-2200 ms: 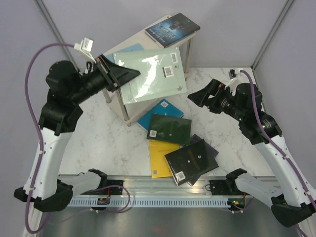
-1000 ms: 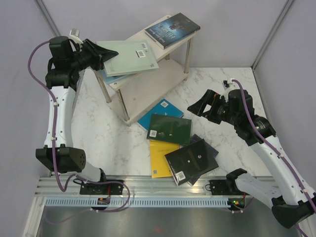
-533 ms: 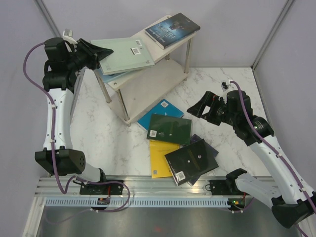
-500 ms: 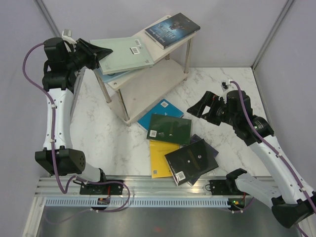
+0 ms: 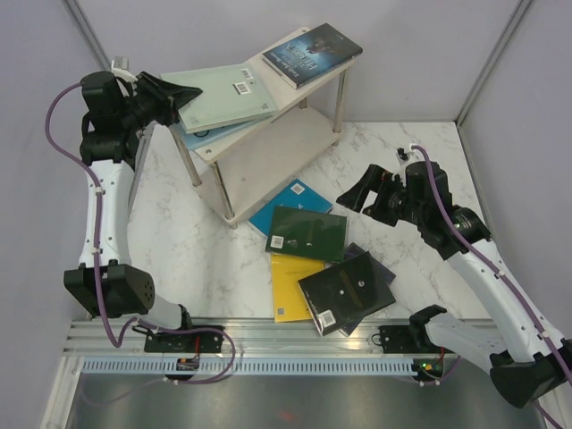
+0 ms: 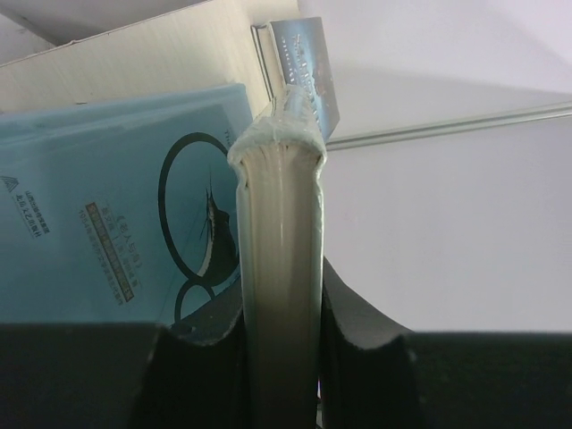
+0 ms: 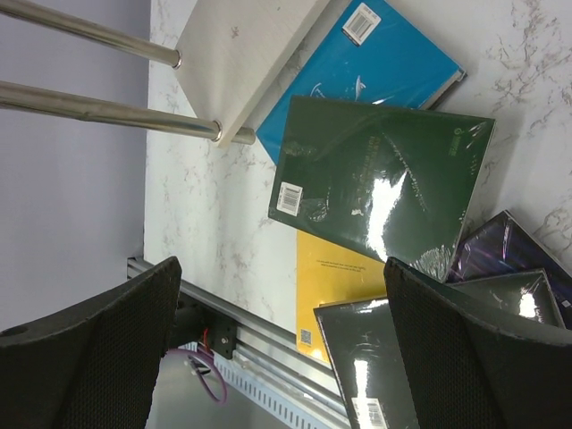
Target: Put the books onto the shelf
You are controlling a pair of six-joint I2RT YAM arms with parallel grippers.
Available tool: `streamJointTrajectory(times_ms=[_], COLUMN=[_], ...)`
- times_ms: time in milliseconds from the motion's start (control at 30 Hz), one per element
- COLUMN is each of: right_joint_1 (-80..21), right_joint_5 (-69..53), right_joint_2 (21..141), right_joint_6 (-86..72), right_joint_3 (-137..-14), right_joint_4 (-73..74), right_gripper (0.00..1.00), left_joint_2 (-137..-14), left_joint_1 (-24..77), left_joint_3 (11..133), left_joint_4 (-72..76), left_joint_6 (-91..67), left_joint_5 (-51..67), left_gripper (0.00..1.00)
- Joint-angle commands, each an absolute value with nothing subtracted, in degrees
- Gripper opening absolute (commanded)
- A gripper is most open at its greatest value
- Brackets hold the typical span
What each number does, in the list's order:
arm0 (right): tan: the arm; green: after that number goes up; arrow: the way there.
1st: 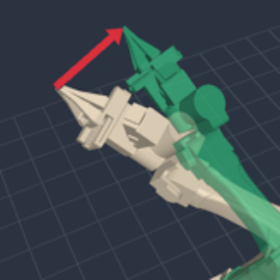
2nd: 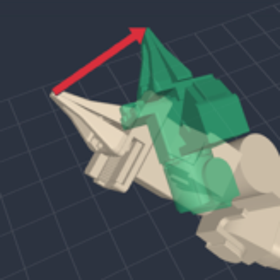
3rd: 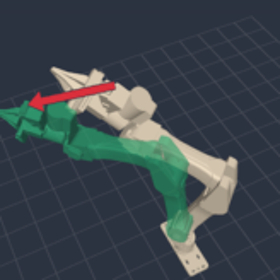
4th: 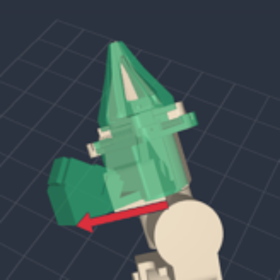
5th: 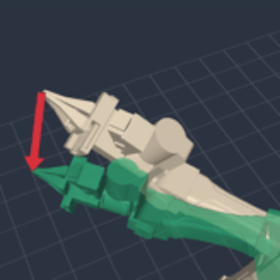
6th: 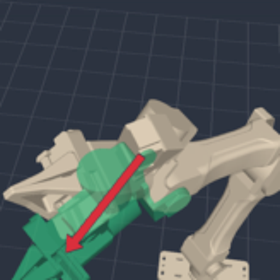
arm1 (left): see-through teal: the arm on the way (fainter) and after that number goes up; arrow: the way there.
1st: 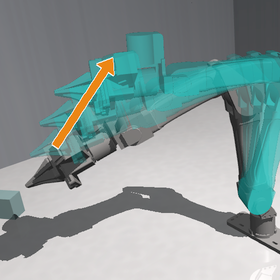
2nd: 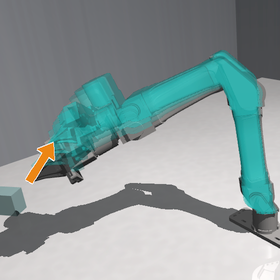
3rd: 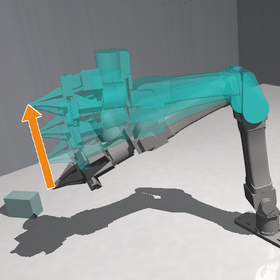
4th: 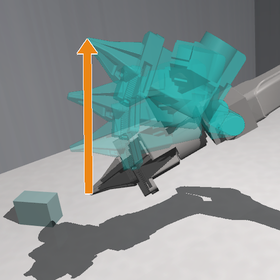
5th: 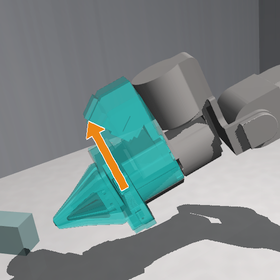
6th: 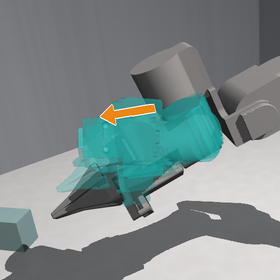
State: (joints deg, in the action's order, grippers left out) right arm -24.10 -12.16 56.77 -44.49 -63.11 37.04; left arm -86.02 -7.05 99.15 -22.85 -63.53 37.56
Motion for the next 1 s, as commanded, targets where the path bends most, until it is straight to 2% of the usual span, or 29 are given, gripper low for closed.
streamJointTrajectory(times_ms=[0,67,267,400,500,567,600,633,767,967], right_joint_1=[-23.9,-24.0,-24.0,-24.0,-24.0,-23.9,-23.9,-24.0,-23.9,-23.9], right_joint_5=[-12.9,-13.0,-13.0,-13.2,-13.3,-13.5,-13.4,-13.6,-13.7,-14.0], right_joint_2=[57.4,57.6,58.1,57.8,57.6,57.7,57.5,57.4,57.0,56.6], right_joint_6=[-43.7,-43.7,-43.3,-43.2,-43.2,-43.2,-43.1,-43.2,-43.2,-43.2], right_joint_3=[-62.8,-62.8,-62.6,-62.1,-61.7,-61.5,-61.3,-61.3,-60.6,-59.6], right_joint_4=[35.5,35.3,35.2,35.2,35.2,35.2,35.2,35.2,35.2,35.3], right_gripper=[0.98,0.98,0.98,0.98,0.98,0.98,0.98,0.98,0.98,0.98], left_joint_2=[-86.0,-86.0,-88.4,-88.9,-90.0,-90.9,-91.1,-91.3,-91.5,-90.0], left_joint_1=[-7.3,-7.3,-7.3,-7.5,-7.8,-7.9,-8.1,-8.3,-9.7,-12.8], left_joint_3=[99.7,99.6,103.6,107.1,110.6,113.6,114.5,115.4,119.1,119.2], left_joint_4=[-16.0,-16.8,-23.2,-29.0,-34.5,-38.4,-39.5,-40.6,-45.6,-47.0], left_joint_6=[-64.2,-63.4,-58.4,-52.4,-48.3,-45.9,-43.8,-42.9,-38.4,-37.6], left_joint_5=[38.4,37.5,38.1,34.6,31.8,29.7,28.9,27.4,23.9,24.0], left_gripper=[0.06,0.08,0.3,0.64,0.76,0.81,0.97,1.0,1.0,1.0])
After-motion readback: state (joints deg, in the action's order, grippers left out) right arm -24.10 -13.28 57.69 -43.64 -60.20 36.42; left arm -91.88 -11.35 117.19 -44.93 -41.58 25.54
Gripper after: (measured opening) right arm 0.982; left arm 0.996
